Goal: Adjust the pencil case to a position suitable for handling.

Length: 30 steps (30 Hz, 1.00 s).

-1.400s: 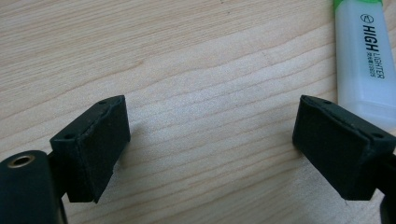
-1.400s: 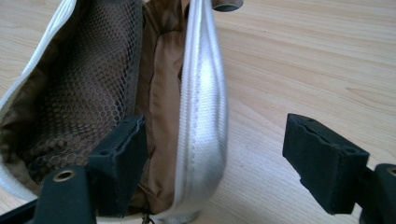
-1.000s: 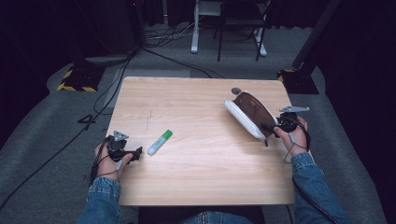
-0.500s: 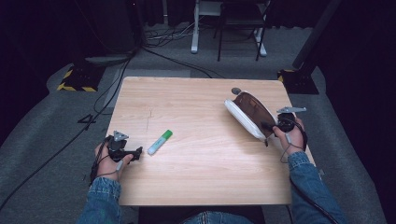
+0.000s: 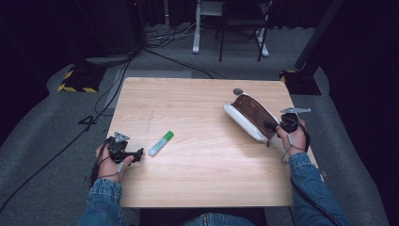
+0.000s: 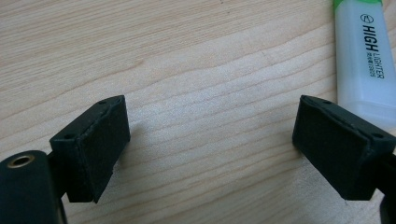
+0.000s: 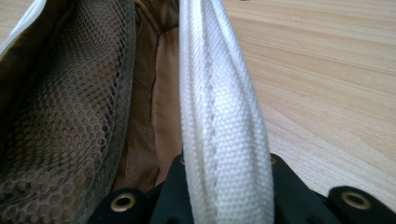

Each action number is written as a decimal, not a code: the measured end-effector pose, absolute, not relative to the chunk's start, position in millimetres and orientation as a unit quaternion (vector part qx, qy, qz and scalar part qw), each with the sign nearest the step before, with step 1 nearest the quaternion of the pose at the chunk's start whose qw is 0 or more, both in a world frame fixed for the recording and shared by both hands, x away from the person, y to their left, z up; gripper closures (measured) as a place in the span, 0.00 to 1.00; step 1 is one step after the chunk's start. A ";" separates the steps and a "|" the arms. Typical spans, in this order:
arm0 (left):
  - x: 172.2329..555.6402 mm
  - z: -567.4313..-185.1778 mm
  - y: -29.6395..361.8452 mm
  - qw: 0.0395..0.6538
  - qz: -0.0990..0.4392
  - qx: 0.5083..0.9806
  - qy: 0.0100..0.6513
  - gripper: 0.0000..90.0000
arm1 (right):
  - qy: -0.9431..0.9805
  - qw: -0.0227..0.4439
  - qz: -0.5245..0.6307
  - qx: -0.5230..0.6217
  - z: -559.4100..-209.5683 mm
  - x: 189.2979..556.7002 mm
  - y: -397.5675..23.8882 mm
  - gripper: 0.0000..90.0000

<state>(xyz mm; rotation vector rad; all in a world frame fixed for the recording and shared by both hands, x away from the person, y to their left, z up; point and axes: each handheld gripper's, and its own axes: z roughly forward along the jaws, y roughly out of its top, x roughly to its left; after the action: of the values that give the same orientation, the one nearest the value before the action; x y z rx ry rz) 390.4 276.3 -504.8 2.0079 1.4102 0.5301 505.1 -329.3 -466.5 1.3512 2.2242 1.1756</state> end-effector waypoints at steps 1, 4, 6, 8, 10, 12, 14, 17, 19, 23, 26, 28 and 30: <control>390.4 -504.9 276.3 0.311 0.201 0.760 0.534 0.12 | 0.772 0.143 0.409 0.466 -465.5 504.4 -329.0 0.97; 390.4 -504.8 276.3 0.310 0.201 0.760 0.534 0.13 | 0.771 0.135 0.416 0.463 -461.9 502.2 -327.9 0.97; 390.4 -504.9 276.3 0.311 0.200 0.760 0.534 0.12 | 0.772 0.131 0.420 0.459 -458.7 499.6 -326.6 0.97; 390.4 -504.8 276.3 0.310 0.201 0.760 0.534 0.12 | 0.772 0.130 0.422 0.458 -457.8 498.8 -326.1 0.97; 390.4 -504.8 276.3 0.310 0.201 0.760 0.534 0.12 | 0.774 0.125 0.423 0.453 -454.8 495.8 -325.1 0.97; 390.4 -504.8 276.3 0.310 0.201 0.760 0.534 0.12 | 0.776 0.121 0.425 0.450 -452.1 493.0 -323.7 0.97; 390.4 -504.8 276.3 0.310 0.201 0.760 0.534 0.12 | 0.778 0.117 0.427 0.445 -448.6 488.9 -321.6 0.97; 390.4 -504.8 276.3 0.310 0.201 0.760 0.534 0.13 | 0.781 0.111 0.432 0.438 -444.6 482.0 -318.3 0.97; 390.2 -504.8 276.1 0.310 0.202 0.760 0.534 0.13 | 0.783 0.106 0.434 0.432 -441.8 476.9 -315.4 0.97; 390.4 -504.9 276.2 0.311 0.201 0.760 0.534 0.13 | 0.793 0.096 0.437 0.414 -437.0 467.5 -307.7 0.97; 391.2 -504.8 276.0 0.311 0.200 0.761 0.534 0.12 | 0.800 0.091 0.436 0.403 -434.9 462.1 -301.7 0.97; 392.8 -504.9 275.5 0.311 0.201 0.761 0.533 0.12 | 0.806 0.083 0.437 0.391 -433.4 456.7 -295.2 0.97; 394.3 -504.9 274.8 0.311 0.199 0.762 0.532 0.12 | 0.811 0.076 0.438 0.380 -432.7 453.1 -290.4 0.97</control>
<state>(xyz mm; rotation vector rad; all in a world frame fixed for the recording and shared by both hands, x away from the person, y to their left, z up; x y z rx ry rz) 394.3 274.8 -504.9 2.0102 1.4054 0.5249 453.1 -290.4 -432.7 1.1381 2.4323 1.3128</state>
